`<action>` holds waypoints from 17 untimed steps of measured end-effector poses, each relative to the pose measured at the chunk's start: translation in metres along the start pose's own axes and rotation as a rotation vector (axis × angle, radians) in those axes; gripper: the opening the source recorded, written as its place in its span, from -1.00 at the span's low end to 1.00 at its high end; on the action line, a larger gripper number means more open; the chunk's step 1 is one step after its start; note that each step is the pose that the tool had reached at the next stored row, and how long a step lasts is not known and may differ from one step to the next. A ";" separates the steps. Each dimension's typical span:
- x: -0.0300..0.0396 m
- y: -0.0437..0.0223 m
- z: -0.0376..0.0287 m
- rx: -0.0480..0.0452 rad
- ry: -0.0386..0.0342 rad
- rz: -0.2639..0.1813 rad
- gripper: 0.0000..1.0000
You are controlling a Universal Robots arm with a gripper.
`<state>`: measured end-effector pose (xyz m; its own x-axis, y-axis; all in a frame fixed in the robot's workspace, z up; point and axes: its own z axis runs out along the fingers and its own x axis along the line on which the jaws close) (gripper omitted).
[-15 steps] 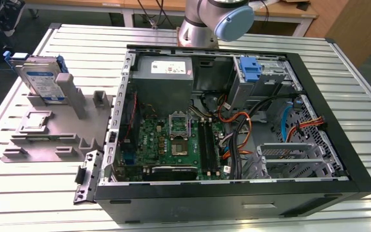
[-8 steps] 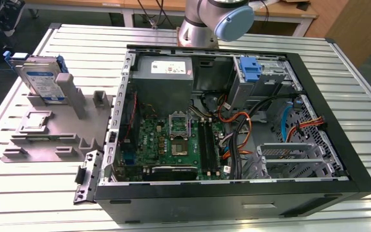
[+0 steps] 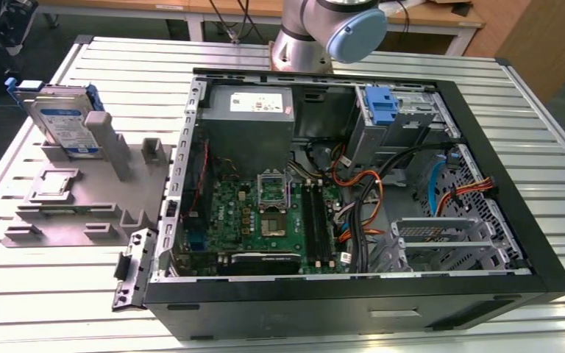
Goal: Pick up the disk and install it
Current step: 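Pick up the disk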
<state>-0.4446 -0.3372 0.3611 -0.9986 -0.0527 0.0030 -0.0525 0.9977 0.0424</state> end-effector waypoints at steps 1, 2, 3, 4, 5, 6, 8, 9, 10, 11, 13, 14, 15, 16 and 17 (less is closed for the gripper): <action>0.0000 0.0000 0.0000 0.0000 0.0002 -0.003 -0.80; 0.0000 0.0000 0.0000 0.0000 0.0004 -0.007 -0.80; 0.0000 0.0000 0.0000 0.0000 0.0005 -0.011 -0.80; 0.0000 0.0000 0.0000 0.0000 0.0006 -0.014 -0.80; 0.0000 0.0000 0.0000 0.0001 0.0009 -0.018 -0.80; 0.0000 0.0000 0.0000 0.0000 0.0009 -0.021 -0.80; 0.0000 0.0000 0.0000 0.0001 0.0012 -0.028 -0.80; 0.0000 0.0000 0.0000 0.0001 0.0014 -0.031 -0.80; 0.0000 0.0000 0.0000 0.0001 0.0015 -0.035 -0.80; 0.0000 0.0000 0.0000 0.0001 0.0017 -0.038 -0.80; 0.0000 0.0000 0.0000 0.0001 0.0019 -0.045 -0.80; 0.0000 0.0000 0.0000 0.0002 0.0021 -0.048 -0.80; 0.0000 0.0000 0.0000 0.0001 0.0022 -0.051 -0.80; 0.0000 0.0000 0.0000 0.0001 0.0023 -0.054 -0.80; 0.0000 0.0000 0.0000 0.0002 0.0025 -0.057 -0.80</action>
<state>-0.4446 -0.3372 0.3611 -0.9940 -0.1096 0.0031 -0.1094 0.9931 0.0424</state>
